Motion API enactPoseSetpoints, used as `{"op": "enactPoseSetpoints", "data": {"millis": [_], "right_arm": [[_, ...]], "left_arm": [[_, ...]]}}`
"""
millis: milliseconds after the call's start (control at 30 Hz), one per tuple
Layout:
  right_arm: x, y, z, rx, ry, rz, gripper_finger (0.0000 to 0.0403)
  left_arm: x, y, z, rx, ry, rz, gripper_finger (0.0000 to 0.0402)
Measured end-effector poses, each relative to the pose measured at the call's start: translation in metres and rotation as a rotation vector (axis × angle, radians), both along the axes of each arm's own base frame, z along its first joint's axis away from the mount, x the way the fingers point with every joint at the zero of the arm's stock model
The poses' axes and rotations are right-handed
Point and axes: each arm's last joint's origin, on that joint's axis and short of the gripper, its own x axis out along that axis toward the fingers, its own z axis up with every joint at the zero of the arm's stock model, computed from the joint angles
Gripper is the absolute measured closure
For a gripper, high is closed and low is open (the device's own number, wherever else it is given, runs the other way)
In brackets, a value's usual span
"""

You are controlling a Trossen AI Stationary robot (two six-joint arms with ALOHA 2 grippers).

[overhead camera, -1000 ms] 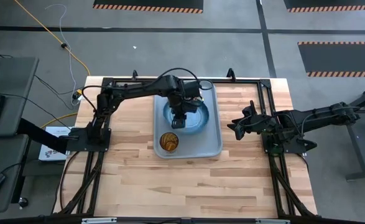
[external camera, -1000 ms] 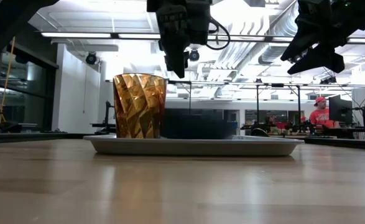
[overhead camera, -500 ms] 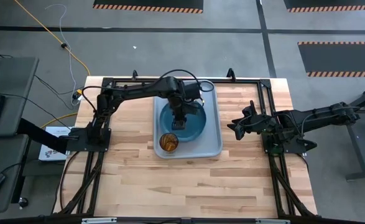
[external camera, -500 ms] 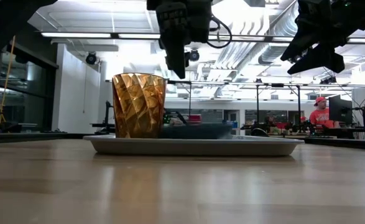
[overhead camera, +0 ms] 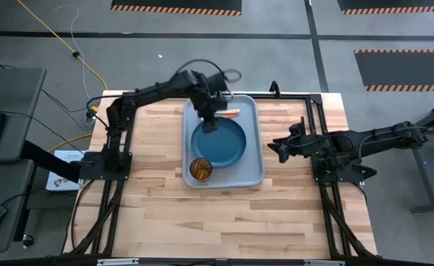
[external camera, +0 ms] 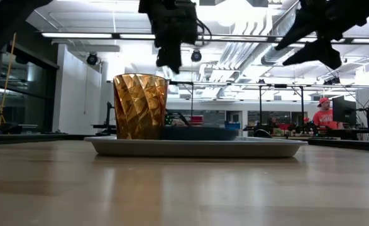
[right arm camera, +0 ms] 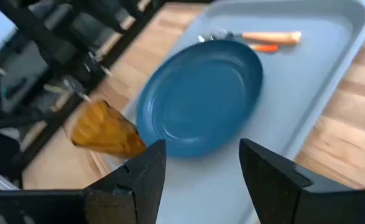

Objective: Pick and place plate/cup/fork/spoon on tray
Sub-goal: Put the blue plate on the gray tray

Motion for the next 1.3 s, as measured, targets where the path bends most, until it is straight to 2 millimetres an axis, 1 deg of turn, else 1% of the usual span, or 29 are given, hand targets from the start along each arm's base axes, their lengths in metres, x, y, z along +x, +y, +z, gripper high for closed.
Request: {"op": "enactPoseSetpoints", "data": {"millis": [67, 133, 233, 333, 500, 600, 667, 767, 867, 1033, 1133, 1233, 1300], "right_arm": [[0.004, -0.002, 0.002, 0.002, -0.032, -0.016, 0.0208], [0.008, -0.005, 0.001, -0.026, -0.017, 0.001, 0.0208], [0.018, -0.009, -0.003, -0.055, 0.029, 0.045, 0.0208], [0.028, -0.016, -0.005, -0.052, 0.053, 0.059, 0.0208], [0.041, -0.026, -0.012, -0.064, 0.111, 0.117, 0.0208], [0.045, -0.031, -0.013, -0.074, 0.114, 0.142, 0.0208], [0.047, -0.034, -0.013, -0.077, 0.105, 0.15, 0.0208], [0.046, -0.038, -0.013, -0.077, 0.103, 0.13, 0.0208], [0.046, -0.041, -0.012, -0.078, 0.094, 0.113, 0.0208], [0.048, -0.042, -0.009, -0.078, 0.056, 0.112, 0.0208], [0.05, -0.044, -0.009, -0.039, 0.035, 0.077, 0.0209], [0.059, -0.055, -0.006, -0.029, 0.068, 0.054, 0.0223], [0.069, -0.068, 0.001, -0.044, 0.117, 0.062, 0.0249]], "left_arm": [[-0.002, 0.008, 0.012, 0.024, -0.128, 0.049, 0.0266], [-0.006, 0.015, 0.024, 0.04, -0.285, 0.103, 0.0266], [-0.017, 0.016, 0.035, 0.082, -0.501, 0.173, 0.0267], [-0.035, 0.007, 0.033, 0.083, -0.681, 0.238, 0.0267], [-0.073, -0.012, 0.01, 0.045, -0.879, 0.322, 0.0267], [-0.092, -0.022, -0.005, 0.004, -0.952, 0.372, 0.0267], [-0.105, -0.028, -0.014, -0.026, -0.972, 0.41, 0.0267], [-0.119, -0.034, -0.022, -0.035, -1.006, 0.465, 0.0267], [-0.129, -0.039, -0.025, -0.033, -1.033, 0.498, 0.0267], [-0.137, -0.042, -0.017, -0.015, -1.066, 0.513, 0.0267], [-0.14, -0.043, -0.013, -0.031, -1.084, 0.523, 0.0267], [-0.139, -0.044, -0.011, -0.059, -1.109, 0.533, 0.0267], [-0.139, -0.046, -0.006, -0.083, -1.153, 0.536, 0.0267]]}}
